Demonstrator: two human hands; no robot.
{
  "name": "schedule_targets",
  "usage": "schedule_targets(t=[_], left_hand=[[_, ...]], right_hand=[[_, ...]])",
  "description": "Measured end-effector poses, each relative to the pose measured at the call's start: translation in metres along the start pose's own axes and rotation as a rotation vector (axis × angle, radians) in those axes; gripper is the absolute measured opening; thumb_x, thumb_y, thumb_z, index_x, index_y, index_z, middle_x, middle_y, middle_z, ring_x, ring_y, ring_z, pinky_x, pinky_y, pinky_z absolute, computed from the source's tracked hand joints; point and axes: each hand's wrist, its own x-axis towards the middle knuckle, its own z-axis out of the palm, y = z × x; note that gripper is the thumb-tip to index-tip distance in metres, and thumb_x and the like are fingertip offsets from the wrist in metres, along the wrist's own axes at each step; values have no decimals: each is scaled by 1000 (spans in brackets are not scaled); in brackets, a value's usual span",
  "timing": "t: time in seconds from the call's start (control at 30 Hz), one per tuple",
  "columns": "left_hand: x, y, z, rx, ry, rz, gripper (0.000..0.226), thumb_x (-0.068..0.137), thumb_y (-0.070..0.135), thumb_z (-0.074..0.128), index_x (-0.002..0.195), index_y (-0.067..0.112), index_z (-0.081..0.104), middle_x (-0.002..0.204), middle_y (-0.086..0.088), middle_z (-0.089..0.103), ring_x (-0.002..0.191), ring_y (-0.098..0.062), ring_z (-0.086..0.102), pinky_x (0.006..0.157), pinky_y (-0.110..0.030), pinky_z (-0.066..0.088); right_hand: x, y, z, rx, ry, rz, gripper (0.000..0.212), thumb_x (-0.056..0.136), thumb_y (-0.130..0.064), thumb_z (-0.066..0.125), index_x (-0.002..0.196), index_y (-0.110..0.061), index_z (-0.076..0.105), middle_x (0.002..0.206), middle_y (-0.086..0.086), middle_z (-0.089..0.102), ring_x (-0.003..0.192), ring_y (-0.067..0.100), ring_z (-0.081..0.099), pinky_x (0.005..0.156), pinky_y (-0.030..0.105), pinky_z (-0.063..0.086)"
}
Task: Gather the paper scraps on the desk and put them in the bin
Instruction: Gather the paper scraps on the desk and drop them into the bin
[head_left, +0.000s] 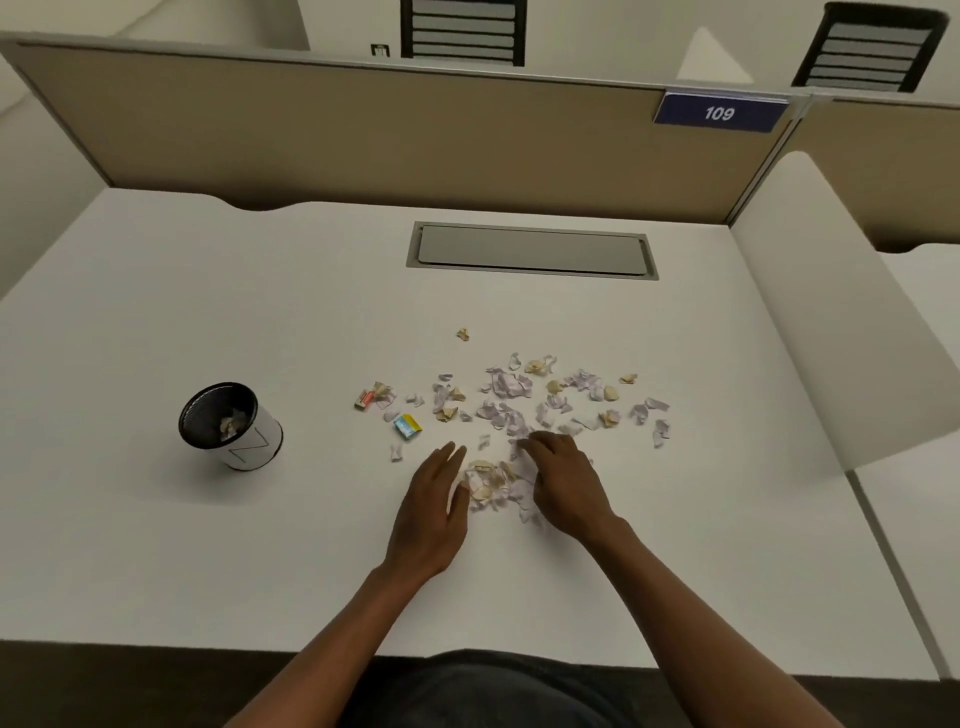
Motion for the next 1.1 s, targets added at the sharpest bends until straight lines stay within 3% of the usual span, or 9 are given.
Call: schedule_targets(t=[0.2, 0.37, 0.47, 0.7, 0.87, 0.97, 1.1], left_hand=[[-3, -21, -28, 6, 137, -118, 46, 102, 25, 46, 148, 21, 42, 154, 0, 42, 144, -14, 36, 116, -27, 29], [-5, -30, -34, 33, 155, -182, 50, 102, 24, 48, 151, 19, 38, 159, -3, 34, 147, -18, 30, 116, -31, 26], [-2, -34, -33, 67, 123, -215, 53, 103, 25, 46, 154, 19, 31, 163, -3, 26, 151, -19, 22, 119, -34, 23], [-2, -37, -21, 180, 44, -189, 57, 103, 31, 42, 156, 17, 25, 164, -1, 21, 154, -17, 7, 122, -33, 14], [-17, -26, -9, 214, -26, -93, 62, 100, 42, 31, 157, 22, 20, 165, 4, 18, 151, -8, -3, 124, -34, 11], [-22, -18, -3, 167, -57, -68, 63, 99, 45, 29, 157, 24, 19, 165, 5, 17, 150, -5, -2, 123, -30, 9], [-22, -14, -3, 89, -93, -67, 59, 103, 41, 34, 157, 29, 15, 165, 9, 16, 152, -5, 7, 124, -30, 15]], right_hand=[[-7, -10, 2, 107, 91, -1, 56, 85, 4, 47, 134, -20, 56, 139, 7, 52, 125, 28, 50, 93, 39, 51], [12, -18, 4, 39, 35, -13, 66, 86, 0, 50, 148, -21, 42, 157, 12, 35, 142, 32, 33, 113, 45, 38], [12, -18, 11, -18, 4, -38, 63, 90, -5, 50, 150, -19, 38, 155, 12, 38, 141, 33, 36, 113, 43, 37], [1, -29, 18, 17, 67, -110, 51, 91, -5, 50, 140, -21, 50, 135, 7, 56, 125, 28, 47, 100, 36, 43], [17, -43, 14, 20, 63, -149, 50, 93, -9, 49, 142, -17, 49, 148, 11, 47, 135, 30, 42, 107, 41, 41], [21, -42, 17, -30, -25, -207, 49, 95, -16, 47, 144, -14, 47, 148, 14, 47, 136, 32, 43, 109, 44, 41], [11, -33, 19, -32, -29, -288, 40, 91, -17, 50, 129, -15, 60, 129, 8, 62, 117, 29, 56, 94, 42, 49]])
